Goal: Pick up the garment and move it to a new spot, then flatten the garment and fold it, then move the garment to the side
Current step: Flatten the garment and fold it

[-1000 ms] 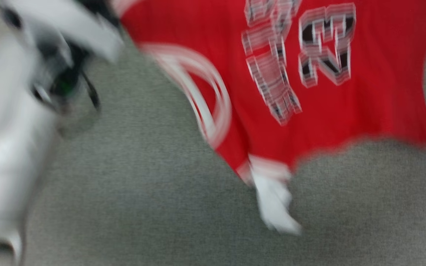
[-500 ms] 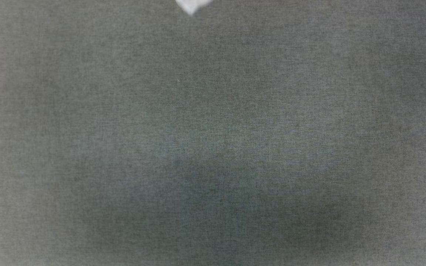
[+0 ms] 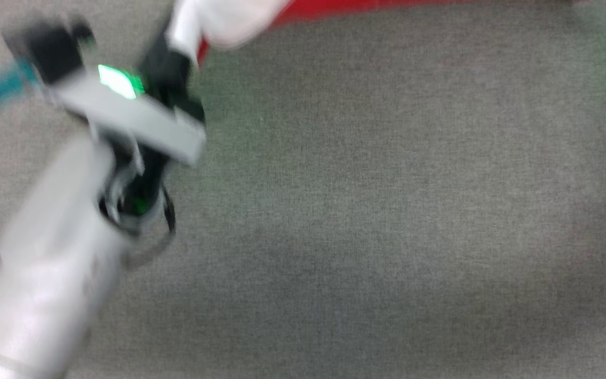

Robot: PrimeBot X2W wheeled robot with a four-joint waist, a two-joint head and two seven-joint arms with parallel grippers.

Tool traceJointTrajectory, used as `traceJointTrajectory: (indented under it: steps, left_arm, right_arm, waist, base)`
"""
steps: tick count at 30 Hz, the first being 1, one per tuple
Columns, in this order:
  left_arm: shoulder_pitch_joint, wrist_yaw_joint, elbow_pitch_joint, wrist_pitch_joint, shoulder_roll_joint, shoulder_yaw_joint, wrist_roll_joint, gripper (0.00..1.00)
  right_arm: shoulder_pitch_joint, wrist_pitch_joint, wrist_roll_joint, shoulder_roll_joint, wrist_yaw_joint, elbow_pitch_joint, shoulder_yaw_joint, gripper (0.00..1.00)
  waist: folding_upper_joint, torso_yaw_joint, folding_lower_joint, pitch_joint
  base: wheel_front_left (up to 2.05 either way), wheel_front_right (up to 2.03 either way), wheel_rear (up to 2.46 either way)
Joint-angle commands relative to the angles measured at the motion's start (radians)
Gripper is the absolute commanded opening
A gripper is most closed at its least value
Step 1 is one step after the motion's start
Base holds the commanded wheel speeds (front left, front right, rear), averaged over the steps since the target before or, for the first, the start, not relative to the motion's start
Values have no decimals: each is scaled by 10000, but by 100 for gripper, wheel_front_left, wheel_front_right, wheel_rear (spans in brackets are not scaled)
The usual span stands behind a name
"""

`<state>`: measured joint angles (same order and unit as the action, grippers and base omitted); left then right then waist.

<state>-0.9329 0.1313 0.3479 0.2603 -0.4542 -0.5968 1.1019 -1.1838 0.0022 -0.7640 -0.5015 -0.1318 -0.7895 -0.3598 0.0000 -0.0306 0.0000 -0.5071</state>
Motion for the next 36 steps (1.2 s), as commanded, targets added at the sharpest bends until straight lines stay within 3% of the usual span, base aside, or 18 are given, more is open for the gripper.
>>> traceJointTrajectory:
  steps: [1,9,16,21,28,36]
  left_arm:
    - [313,-18,-195,54,-51,142,-154,0]
    - [4278,-16,-2469,53,173,1291,-1025,0]
    - [6865,-15,-4226,41,87,1880,-1494,0]
    - [8067,-13,-5100,37,-19,1938,-1834,0]
    - [9331,-140,-6312,37,-458,2008,-2173,0]
    - [10569,-578,-7868,-73,-1110,2143,-2367,0]
  right_arm:
    - [352,50,-147,-182,22,236,-100,0]
    - [4074,700,-1434,-1298,21,3215,-402,0]
    - [6583,1166,-1643,-1832,21,5085,403,0]
    - [8431,1589,-1339,-1991,21,6497,1551,0]
    - [11026,2706,-497,-1478,21,8932,3589,0]
    - [13406,4265,502,31,19,11908,5761,0]
  waist:
    - [0,15,0,98]
    - [0,136,0,618]
    - [0,144,0,1151]
    - [0,76,0,1421]
    - [0,76,0,1594]
    - [0,121,0,1475]
  base:
    - [0,0,0]
    - [0,0,0]
    - [0,0,0]
    - [0,0,0]
    - [0,0,0]
    - [0,0,0]
